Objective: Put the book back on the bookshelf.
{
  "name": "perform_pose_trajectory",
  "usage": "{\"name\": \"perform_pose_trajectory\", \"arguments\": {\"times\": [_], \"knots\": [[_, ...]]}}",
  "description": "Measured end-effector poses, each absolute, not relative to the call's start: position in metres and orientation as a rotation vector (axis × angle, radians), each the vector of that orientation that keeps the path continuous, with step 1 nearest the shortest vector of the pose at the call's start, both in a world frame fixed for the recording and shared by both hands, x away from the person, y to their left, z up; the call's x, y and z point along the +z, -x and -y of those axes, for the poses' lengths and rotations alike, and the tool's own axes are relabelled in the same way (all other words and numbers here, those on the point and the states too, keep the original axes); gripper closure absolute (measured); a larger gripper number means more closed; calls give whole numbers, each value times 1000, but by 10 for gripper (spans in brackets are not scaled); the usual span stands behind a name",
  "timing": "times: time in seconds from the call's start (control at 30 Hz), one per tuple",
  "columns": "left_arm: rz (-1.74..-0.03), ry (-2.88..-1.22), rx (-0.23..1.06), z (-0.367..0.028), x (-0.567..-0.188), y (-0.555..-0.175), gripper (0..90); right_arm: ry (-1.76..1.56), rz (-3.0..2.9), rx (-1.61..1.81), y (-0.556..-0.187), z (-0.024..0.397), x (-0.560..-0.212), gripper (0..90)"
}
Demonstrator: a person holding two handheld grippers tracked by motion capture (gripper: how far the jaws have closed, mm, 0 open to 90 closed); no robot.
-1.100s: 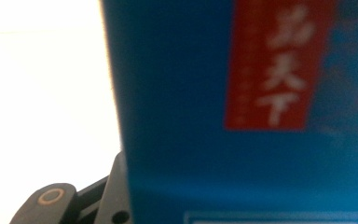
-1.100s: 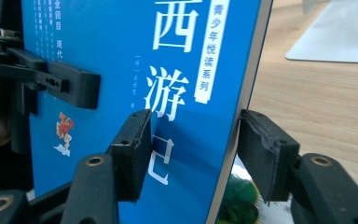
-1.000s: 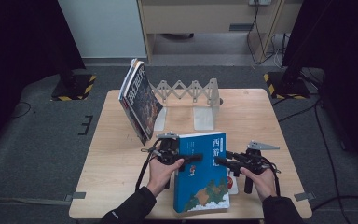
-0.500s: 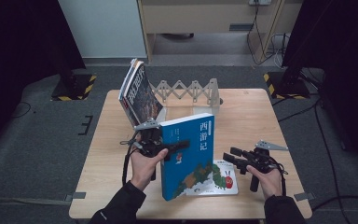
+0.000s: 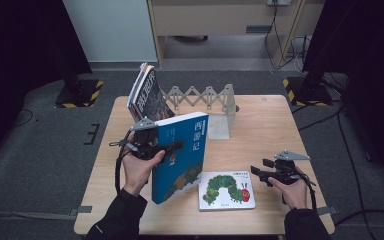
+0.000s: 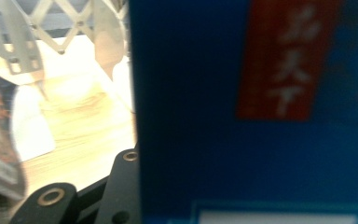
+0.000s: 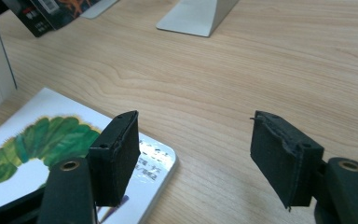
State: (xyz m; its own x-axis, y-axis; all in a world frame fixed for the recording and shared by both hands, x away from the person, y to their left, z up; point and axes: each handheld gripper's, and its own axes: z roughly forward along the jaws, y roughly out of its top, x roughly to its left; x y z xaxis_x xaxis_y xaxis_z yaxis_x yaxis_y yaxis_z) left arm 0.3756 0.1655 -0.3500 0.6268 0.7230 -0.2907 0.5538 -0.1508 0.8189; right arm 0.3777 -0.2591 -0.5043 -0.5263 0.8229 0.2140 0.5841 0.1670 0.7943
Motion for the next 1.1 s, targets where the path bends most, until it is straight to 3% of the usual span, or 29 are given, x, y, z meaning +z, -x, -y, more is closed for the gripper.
{"name": "perform_pose_trajectory", "arguments": {"times": [0.6, 0.83, 1.1], "knots": [[-1127, -1763, 491, -167, -314, -425, 607, -1257, -2350, 972, -386, 259, -521, 255], [-1157, -1694, 540, -161, -310, -444, 607, -1271, -2357, 900, -388, 262, -527, 223], [-1188, -1675, 561, -148, -322, -466, 607, -1298, -2305, 884, -390, 266, -532, 121]]}}
